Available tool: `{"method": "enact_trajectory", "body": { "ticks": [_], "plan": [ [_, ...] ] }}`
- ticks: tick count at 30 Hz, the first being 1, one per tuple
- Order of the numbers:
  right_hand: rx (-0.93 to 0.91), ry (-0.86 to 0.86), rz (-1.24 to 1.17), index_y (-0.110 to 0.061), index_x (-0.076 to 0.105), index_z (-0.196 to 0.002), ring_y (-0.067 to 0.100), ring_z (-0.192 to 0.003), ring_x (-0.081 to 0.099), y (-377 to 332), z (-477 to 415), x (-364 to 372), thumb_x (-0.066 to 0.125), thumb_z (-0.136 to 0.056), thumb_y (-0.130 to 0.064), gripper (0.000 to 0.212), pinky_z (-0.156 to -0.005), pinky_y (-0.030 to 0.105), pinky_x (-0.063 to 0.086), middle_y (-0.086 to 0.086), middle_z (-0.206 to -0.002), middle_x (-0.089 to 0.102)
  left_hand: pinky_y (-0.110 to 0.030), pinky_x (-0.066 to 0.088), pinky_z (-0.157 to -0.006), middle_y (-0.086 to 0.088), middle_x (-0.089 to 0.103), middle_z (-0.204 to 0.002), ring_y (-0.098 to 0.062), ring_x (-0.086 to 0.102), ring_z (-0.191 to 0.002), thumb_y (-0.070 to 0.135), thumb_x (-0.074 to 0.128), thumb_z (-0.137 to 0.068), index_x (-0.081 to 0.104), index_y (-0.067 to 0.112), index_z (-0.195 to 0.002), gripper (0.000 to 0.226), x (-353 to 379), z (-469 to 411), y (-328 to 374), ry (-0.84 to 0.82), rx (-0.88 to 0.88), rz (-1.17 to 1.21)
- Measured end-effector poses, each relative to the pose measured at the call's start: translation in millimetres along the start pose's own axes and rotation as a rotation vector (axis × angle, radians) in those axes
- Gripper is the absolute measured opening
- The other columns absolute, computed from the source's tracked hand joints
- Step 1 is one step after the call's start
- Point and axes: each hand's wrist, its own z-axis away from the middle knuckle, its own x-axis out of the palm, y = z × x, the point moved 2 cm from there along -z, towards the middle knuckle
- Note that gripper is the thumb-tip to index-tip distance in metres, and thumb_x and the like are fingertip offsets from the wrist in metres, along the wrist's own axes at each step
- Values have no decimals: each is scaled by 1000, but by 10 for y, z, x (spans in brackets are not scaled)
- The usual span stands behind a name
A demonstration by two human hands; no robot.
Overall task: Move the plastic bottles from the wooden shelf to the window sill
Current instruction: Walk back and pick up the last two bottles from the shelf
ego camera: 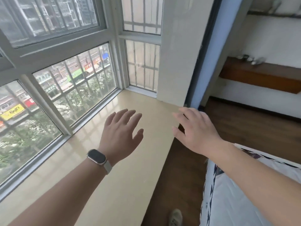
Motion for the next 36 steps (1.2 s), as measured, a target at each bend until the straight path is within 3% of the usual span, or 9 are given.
{"method": "enact_trajectory", "body": {
  "ticks": [6, 19, 28, 36],
  "plan": [
    [68, 92, -4, -11, 64, -123, 33, -113, 58, 813, -78, 154, 44, -90, -47, 53, -89, 45, 47, 11, -124, 62, -51, 34, -108, -8, 62, -135, -34, 53, -129, 50, 45, -92, 58, 20, -133, 52, 440, -741, 498, -83, 94, 22],
    [308, 171, 21, -15, 65, -124, 33, -116, 57, 2583, -93, 207, 46, -90, -48, 51, -95, 45, 47, 11, -126, 63, -54, 38, -109, -10, 61, -137, -36, 52, -131, 49, 45, -94, 56, 20, -136, 52, 1194, -2294, 1757, -114, 345, 50],
    [415, 261, 80, -14, 67, -120, 32, -111, 59, 3208, 0, 118, 48, -88, -46, 49, -92, 43, 45, 10, -121, 64, -56, 41, -105, -11, 63, -134, -37, 54, -127, 50, 42, -95, 62, 17, -131, 53, 1447, -2928, 2270, -69, 483, 74],
    [456, 216, 137, -15, 67, -121, 31, -113, 58, 3613, -226, 287, 49, -88, -47, 49, -94, 44, 43, 9, -122, 64, -55, 42, -102, -13, 65, -130, -38, 58, -123, 48, 44, -95, 65, 14, -127, 51, 1837, -3560, 2427, 2, 558, 131]
  ]
}}
